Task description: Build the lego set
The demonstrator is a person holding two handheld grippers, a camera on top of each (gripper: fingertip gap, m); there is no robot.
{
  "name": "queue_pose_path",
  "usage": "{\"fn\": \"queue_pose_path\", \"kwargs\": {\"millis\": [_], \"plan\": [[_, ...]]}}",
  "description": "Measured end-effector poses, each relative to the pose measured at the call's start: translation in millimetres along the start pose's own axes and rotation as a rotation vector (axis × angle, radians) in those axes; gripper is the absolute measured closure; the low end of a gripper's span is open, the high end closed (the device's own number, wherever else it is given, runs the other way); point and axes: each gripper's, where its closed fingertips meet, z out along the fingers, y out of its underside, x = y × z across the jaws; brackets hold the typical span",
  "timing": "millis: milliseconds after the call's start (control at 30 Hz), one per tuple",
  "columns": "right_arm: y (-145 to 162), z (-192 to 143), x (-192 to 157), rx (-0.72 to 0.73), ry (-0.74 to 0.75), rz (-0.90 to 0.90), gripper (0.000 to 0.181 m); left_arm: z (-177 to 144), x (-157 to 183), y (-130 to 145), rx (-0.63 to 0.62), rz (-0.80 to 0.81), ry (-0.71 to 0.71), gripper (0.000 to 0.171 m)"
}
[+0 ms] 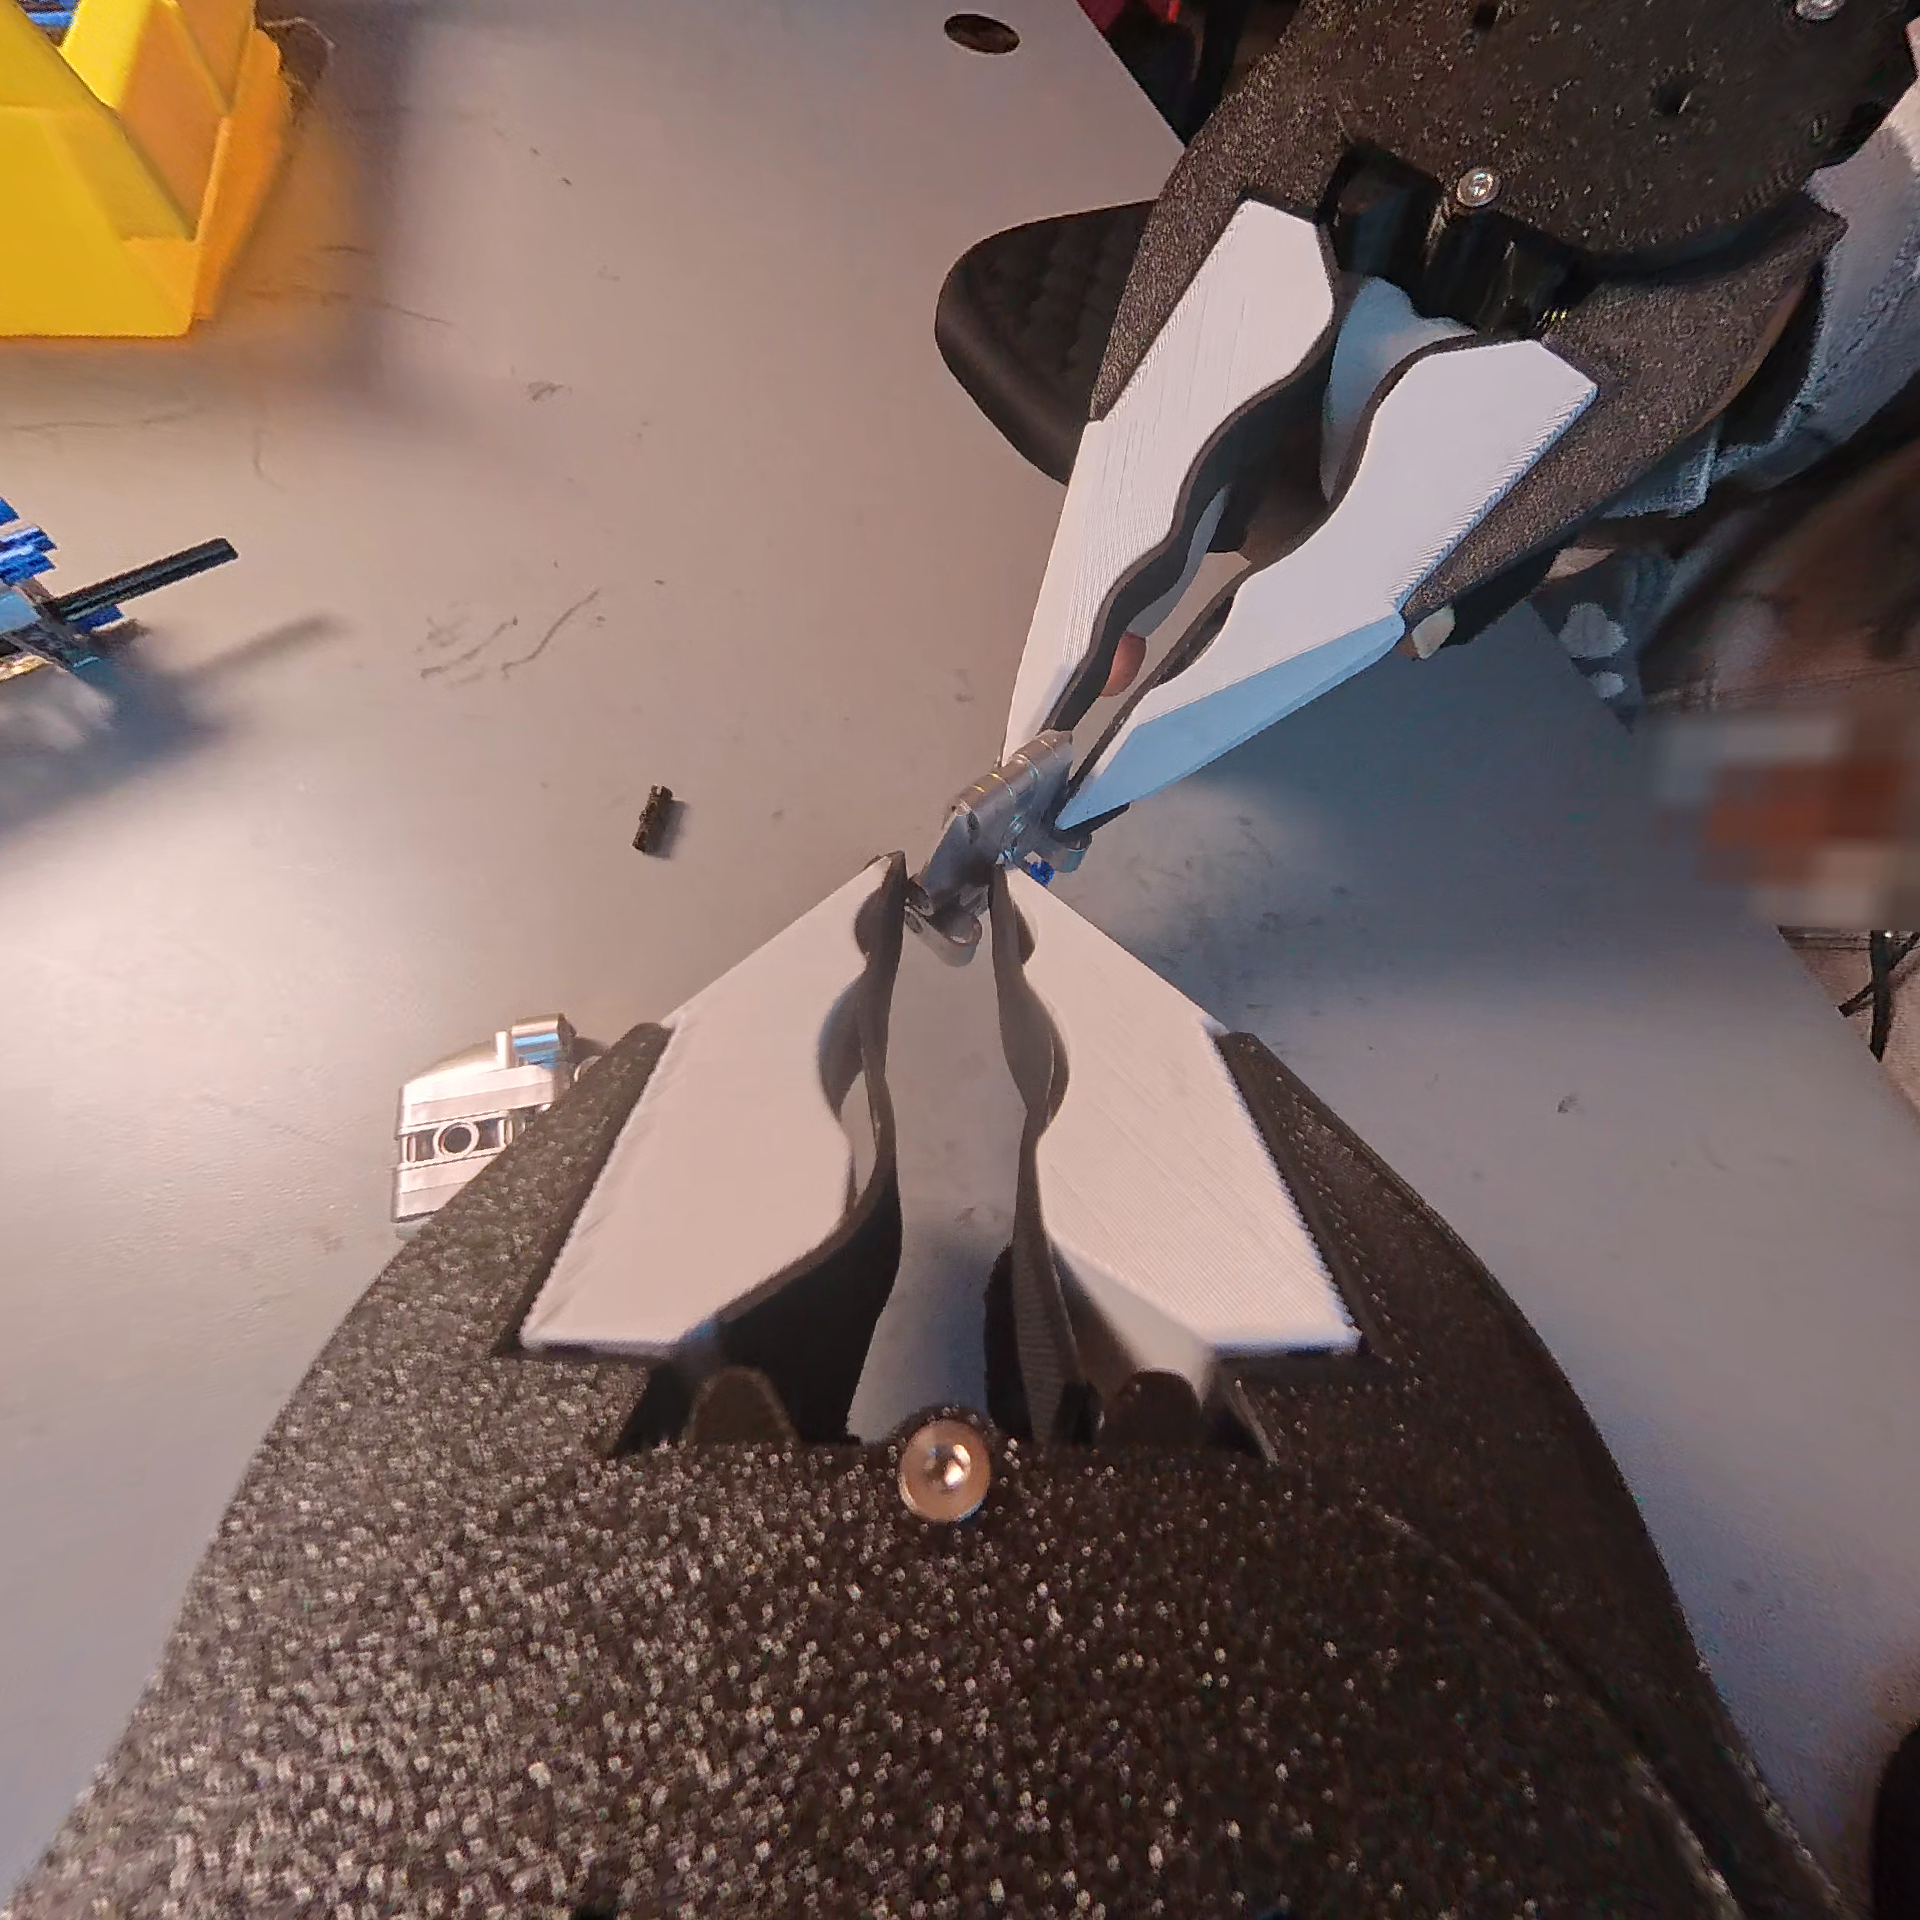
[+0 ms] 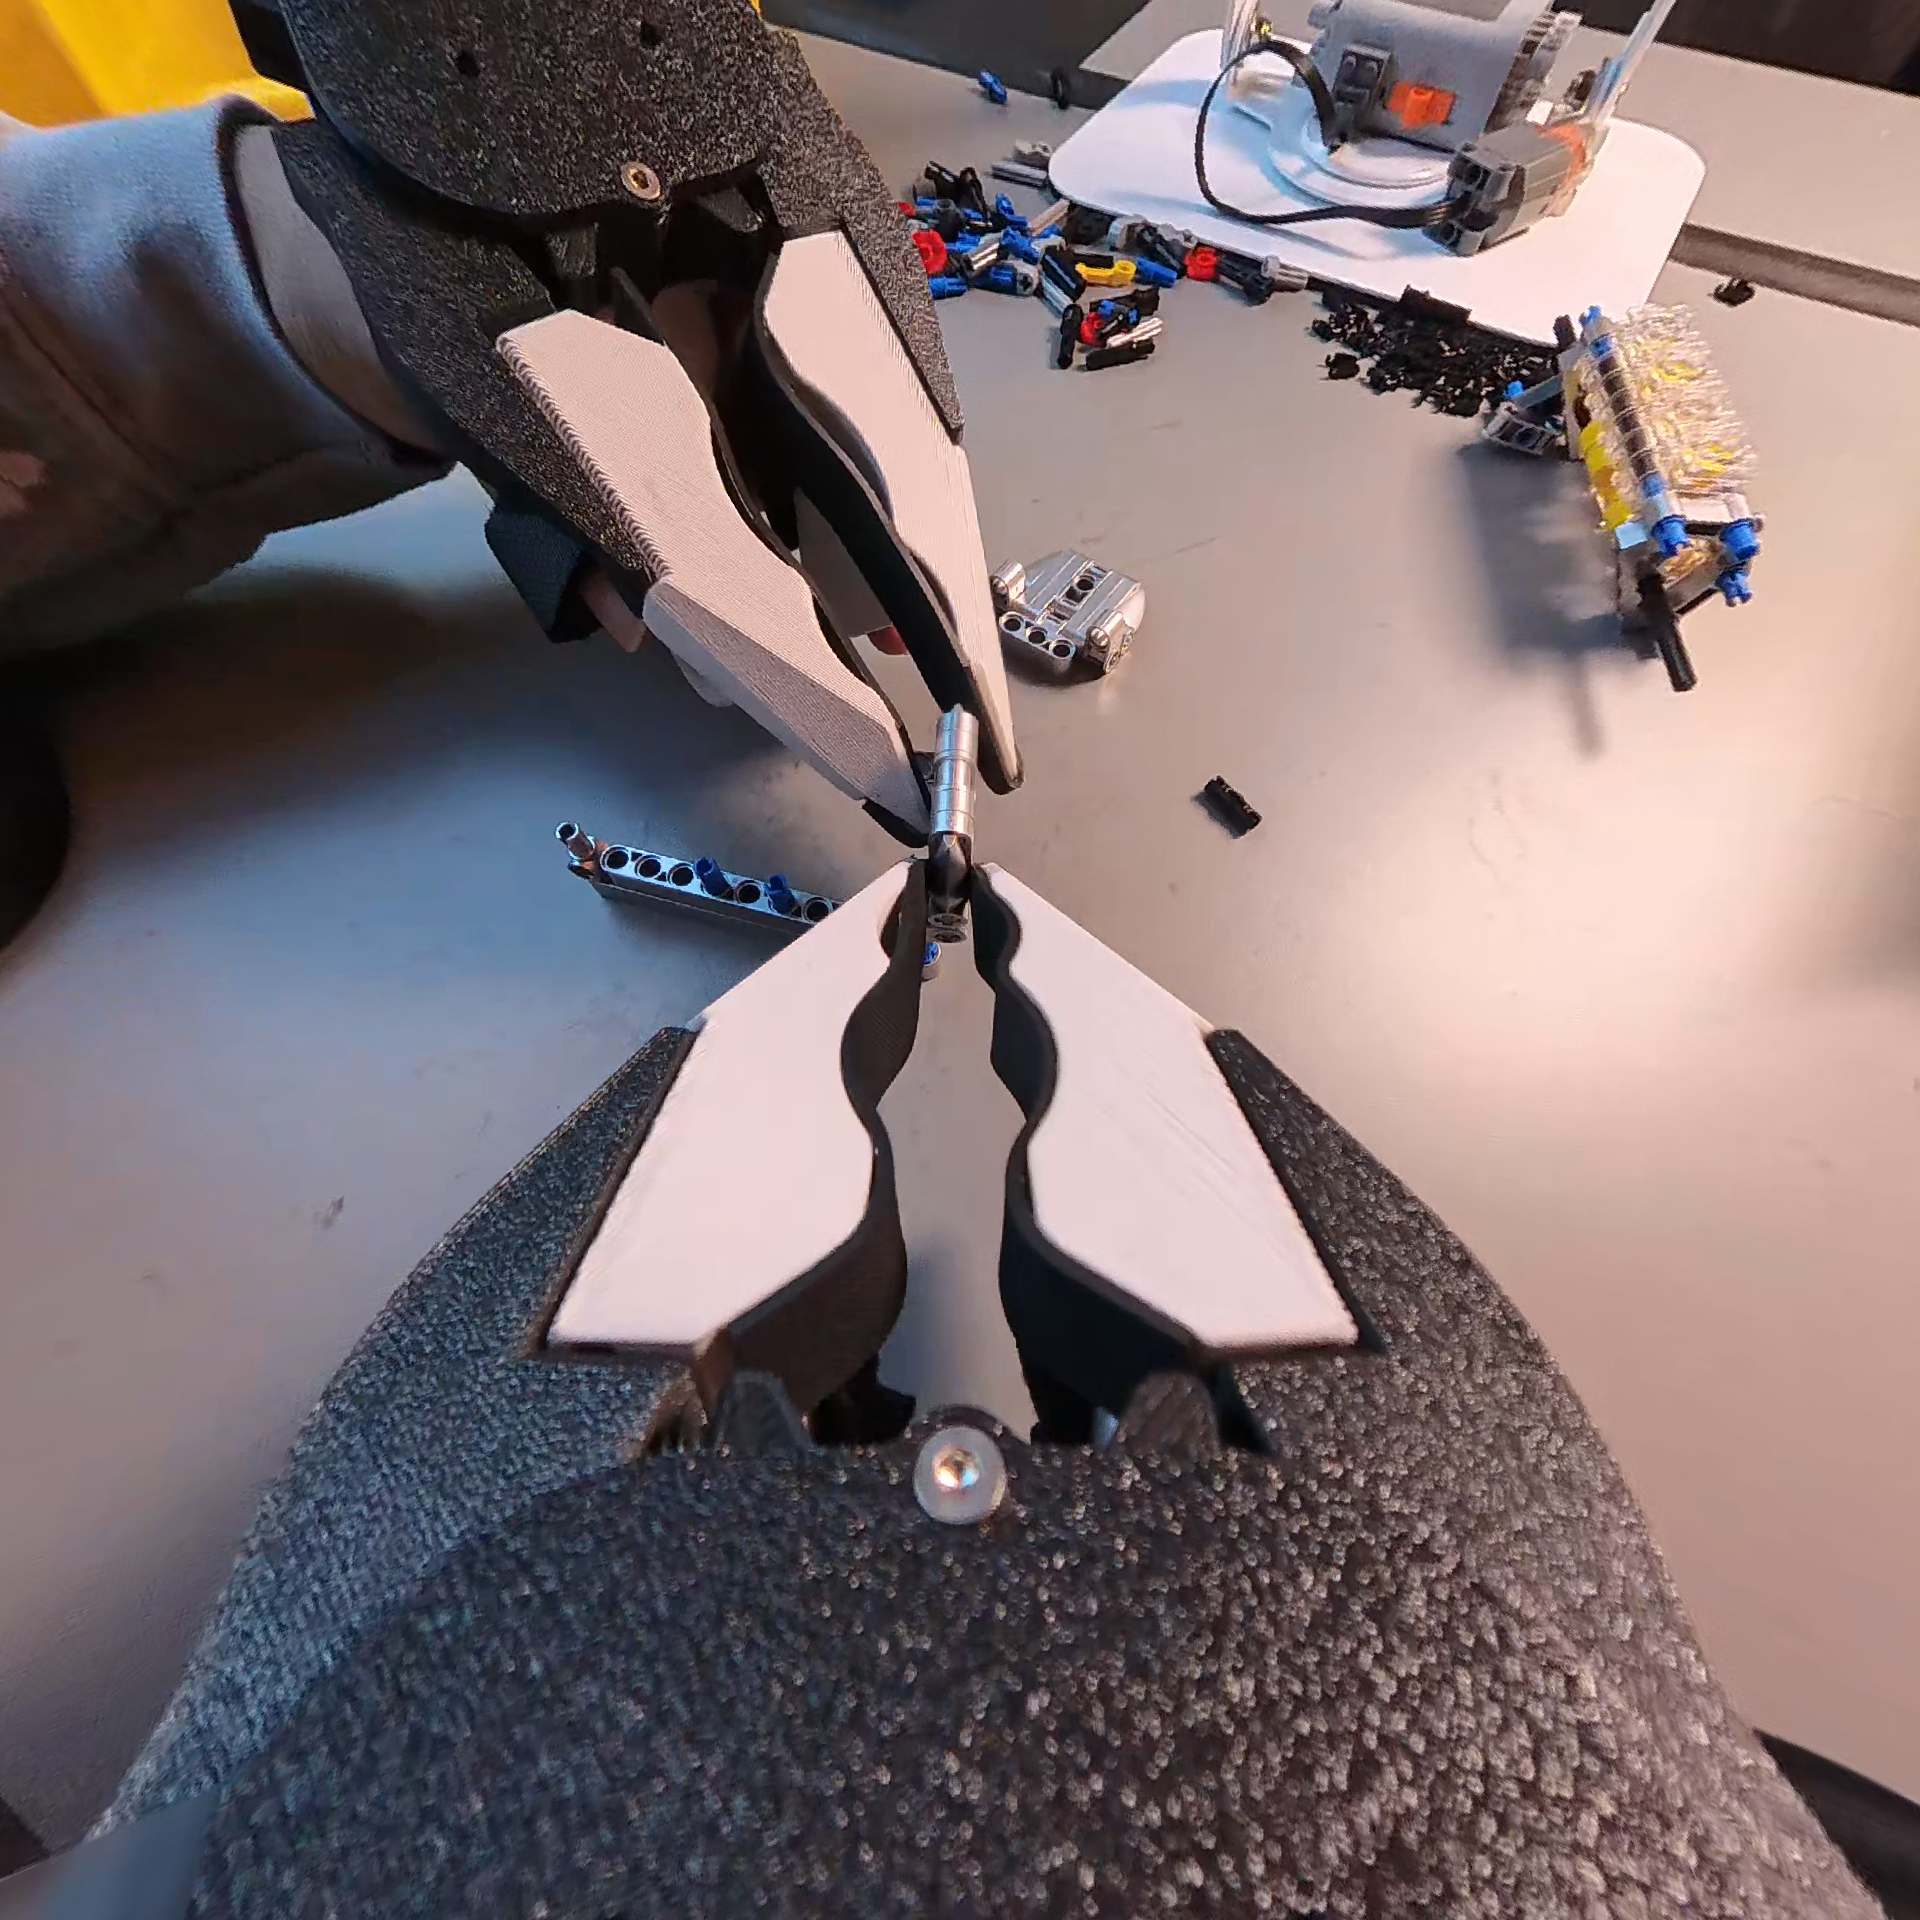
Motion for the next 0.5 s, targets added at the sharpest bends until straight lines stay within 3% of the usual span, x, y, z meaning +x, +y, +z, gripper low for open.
{"fn": "queue_pose_path", "kwargs": {"millis": [500], "plan": [[2.0, 1.8, 0.7, -0.018, 0.015, 0.019, 0.174, 2.9, -6.5, 1.3, -0.007, -0.012, -0.028, 0.155]]}}
